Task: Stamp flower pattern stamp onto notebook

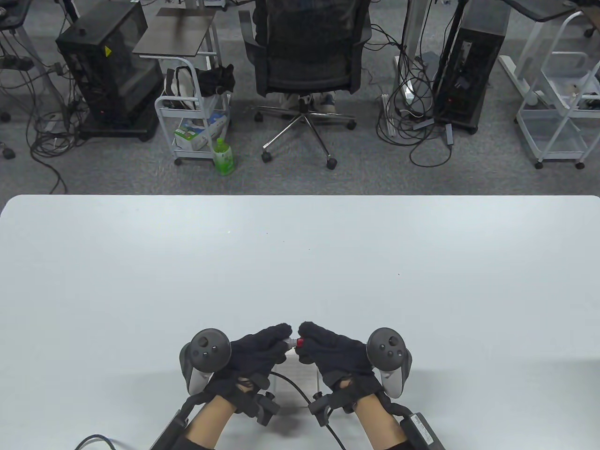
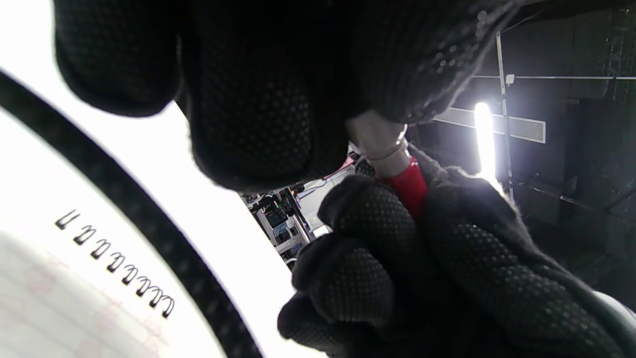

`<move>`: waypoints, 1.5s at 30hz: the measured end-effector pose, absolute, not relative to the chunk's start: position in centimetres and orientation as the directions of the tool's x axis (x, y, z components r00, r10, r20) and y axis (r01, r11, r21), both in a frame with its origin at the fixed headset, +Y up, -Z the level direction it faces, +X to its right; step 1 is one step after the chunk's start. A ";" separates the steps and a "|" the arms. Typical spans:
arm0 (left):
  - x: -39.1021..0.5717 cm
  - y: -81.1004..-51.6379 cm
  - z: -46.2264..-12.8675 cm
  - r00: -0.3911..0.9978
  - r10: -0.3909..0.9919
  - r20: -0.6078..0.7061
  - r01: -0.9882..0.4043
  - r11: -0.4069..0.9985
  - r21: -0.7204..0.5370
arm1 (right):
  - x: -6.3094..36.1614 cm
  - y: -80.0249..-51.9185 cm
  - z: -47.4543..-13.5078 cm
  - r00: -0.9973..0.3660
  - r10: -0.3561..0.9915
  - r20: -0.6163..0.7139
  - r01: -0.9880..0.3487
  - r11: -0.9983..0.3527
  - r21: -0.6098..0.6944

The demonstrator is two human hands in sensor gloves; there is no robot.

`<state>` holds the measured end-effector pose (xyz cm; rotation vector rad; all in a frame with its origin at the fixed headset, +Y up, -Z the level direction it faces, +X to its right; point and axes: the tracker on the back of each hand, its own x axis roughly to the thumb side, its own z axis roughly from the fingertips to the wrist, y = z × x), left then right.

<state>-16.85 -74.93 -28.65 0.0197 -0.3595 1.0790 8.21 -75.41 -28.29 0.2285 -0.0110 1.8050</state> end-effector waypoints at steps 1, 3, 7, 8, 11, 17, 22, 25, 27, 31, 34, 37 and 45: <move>-16.9 -74.9 -28.7 0.427 0.853 0.301 -0.858 0.487 -0.164 | 8.3 -75.3 -28.3 -0.232 0.959 0.165 -0.961 -0.252 0.114; -17.2 -74.4 -29.1 0.452 0.836 0.312 -0.834 0.520 -0.183 | 8.6 -75.2 -28.3 -0.237 0.956 0.173 -0.961 -0.257 0.099; -18.9 -72.5 -29.7 0.545 0.766 0.341 -0.767 0.620 -0.167 | 9.5 -75.3 -28.5 -0.227 0.961 0.160 -0.967 -0.242 0.076; -19.7 -71.9 -29.9 0.581 0.734 0.351 -0.738 0.657 -0.153 | 9.7 -75.3 -28.5 -0.231 0.960 0.156 -0.967 -0.244 0.073; -22.1 -70.7 -30.2 0.695 0.617 0.369 -0.646 0.761 -0.057 | 10.3 -75.6 -28.7 -0.240 0.960 0.144 -0.966 -0.251 0.064; -26.5 -71.0 -30.0 0.820 0.456 0.347 -0.503 0.863 0.054 | 10.6 -75.8 -28.9 -0.246 0.960 0.132 -0.965 -0.256 0.063; -28.2 -73.6 -29.6 0.835 0.452 0.313 -0.490 0.870 0.052 | 10.4 -76.2 -29.0 -0.277 0.953 0.125 -0.954 -0.288 0.078; -28.3 -74.0 -29.5 0.852 0.428 0.303 -0.456 0.890 0.025 | 10.4 -76.5 -29.0 -0.304 0.943 0.139 -0.945 -0.316 0.078; -28.3 -74.0 -29.4 0.858 0.415 0.302 -0.442 0.896 0.025 | 10.4 -76.3 -29.1 -0.331 0.931 0.154 -0.935 -0.346 0.083; -28.3 -74.1 -29.3 0.863 0.406 0.301 -0.432 0.902 0.021 | 10.8 -75.1 -29.4 -0.492 0.844 0.215 -0.857 -0.513 0.049; -28.3 -74.2 -29.1 0.874 0.387 0.295 -0.411 0.912 0.019 | 11.4 -74.2 -30.1 -0.648 0.722 0.244 -0.742 -0.670 0.013; -28.1 -74.1 -29.0 0.886 0.365 0.287 -0.388 0.921 0.025 | 11.8 -73.3 -31.2 -0.763 0.607 0.222 -0.624 -0.781 -0.006; -28.2 -74.1 -28.8 0.890 0.357 0.285 -0.375 0.927 0.009 | 11.4 -72.1 -34.1 -0.976 0.099 0.194 -0.101 -0.995 -0.003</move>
